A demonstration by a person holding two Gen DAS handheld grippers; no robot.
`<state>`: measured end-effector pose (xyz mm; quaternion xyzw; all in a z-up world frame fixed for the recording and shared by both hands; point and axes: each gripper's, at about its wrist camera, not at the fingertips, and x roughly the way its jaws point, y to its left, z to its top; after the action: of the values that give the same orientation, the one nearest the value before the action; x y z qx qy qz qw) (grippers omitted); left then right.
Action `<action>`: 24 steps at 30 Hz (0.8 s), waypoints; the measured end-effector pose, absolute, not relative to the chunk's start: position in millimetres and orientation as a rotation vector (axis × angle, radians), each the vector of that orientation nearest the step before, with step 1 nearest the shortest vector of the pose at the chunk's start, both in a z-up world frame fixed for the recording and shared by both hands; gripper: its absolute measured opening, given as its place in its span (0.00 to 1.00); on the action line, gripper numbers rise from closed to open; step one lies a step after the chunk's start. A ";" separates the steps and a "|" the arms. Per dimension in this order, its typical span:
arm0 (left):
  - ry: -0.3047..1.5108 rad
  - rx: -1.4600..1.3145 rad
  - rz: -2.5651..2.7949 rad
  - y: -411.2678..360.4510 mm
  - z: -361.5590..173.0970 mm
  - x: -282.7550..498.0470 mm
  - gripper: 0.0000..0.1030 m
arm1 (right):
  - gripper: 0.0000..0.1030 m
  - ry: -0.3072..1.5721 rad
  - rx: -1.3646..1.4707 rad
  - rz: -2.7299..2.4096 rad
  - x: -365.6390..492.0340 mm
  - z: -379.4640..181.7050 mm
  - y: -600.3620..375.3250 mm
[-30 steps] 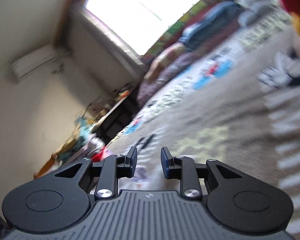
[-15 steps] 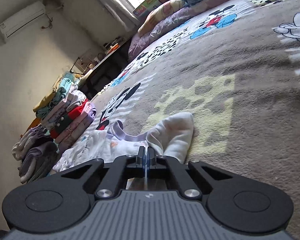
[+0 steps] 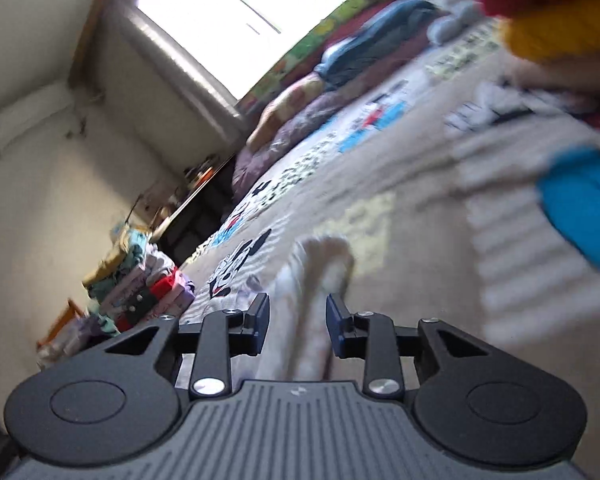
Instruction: Fold clothes
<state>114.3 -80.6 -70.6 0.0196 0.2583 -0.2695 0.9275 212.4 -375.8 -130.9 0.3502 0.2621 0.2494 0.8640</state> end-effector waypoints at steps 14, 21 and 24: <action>0.493 -0.688 -0.011 111.4 -89.4 142.8 0.61 | 0.48 0.640 0.912 0.346 128.8 -168.2 -399.1; 0.440 -0.948 0.166 187.8 -119.6 152.5 0.61 | 0.49 0.609 0.873 0.361 135.6 -177.4 -388.2; 0.425 -1.000 0.182 212.6 -123.9 162.2 0.61 | 0.48 0.586 0.890 0.369 137.3 -180.5 -388.5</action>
<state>162.2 212.6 -123.9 -0.4751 0.2020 0.0865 0.8520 137.3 -388.5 -180.5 0.4216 0.2780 0.1749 0.8452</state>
